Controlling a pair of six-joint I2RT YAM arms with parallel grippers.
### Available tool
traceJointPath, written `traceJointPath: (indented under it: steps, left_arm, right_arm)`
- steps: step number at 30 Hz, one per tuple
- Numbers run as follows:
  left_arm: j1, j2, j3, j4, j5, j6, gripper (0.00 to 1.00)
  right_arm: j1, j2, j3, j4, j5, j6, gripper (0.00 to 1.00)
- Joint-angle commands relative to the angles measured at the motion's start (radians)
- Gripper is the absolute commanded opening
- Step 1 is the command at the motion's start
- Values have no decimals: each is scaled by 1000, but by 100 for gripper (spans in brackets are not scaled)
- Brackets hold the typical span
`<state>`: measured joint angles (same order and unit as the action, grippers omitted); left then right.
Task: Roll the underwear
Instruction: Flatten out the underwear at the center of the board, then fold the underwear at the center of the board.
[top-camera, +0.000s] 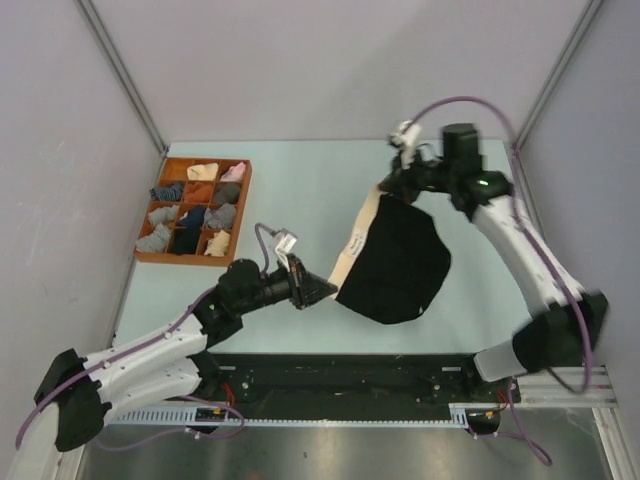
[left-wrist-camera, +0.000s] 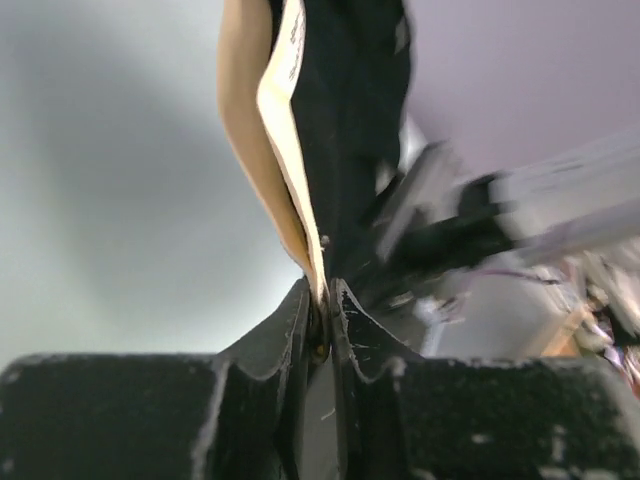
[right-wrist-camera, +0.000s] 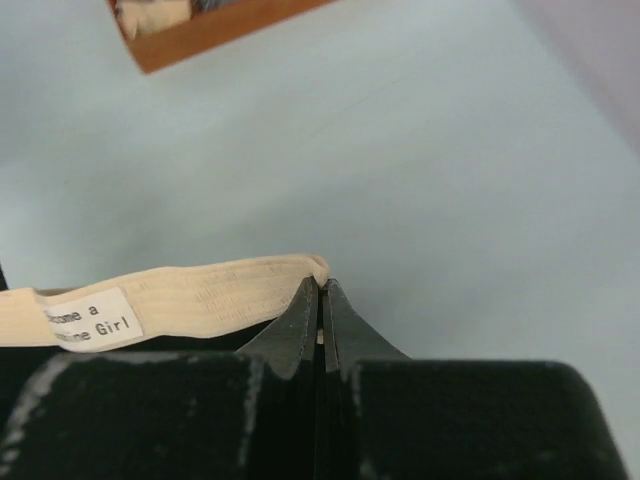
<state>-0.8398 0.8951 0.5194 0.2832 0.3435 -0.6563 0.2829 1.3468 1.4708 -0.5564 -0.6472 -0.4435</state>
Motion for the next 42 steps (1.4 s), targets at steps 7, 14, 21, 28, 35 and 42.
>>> traceJointPath:
  steps: [7,14,21,28,35,42]
  left_arm:
    - [125,-140,-484,52,-468,-284,55]
    - [272,-143,-190,-136,-214,79,98]
    - [372,507,416,-425,316,558,100]
    - [375,925,873,-793,341,1037,100]
    - [370,1203,1163,-952,298,1179,99]
    - [370,1315,1243,-1006,311,1192,82]
  right_arm:
    - [248,814,359,60,52,66,27]
    - [145,592,205,-75,32,-142,62]
    - [-69,474,28,-307,-106,-406,65]
    - [-110,594,63,-316,-138,-330,63]
    - [-105,758,154,-303,-146,-161,61]
    - [-54,811,174,-266,-95,-100,61]
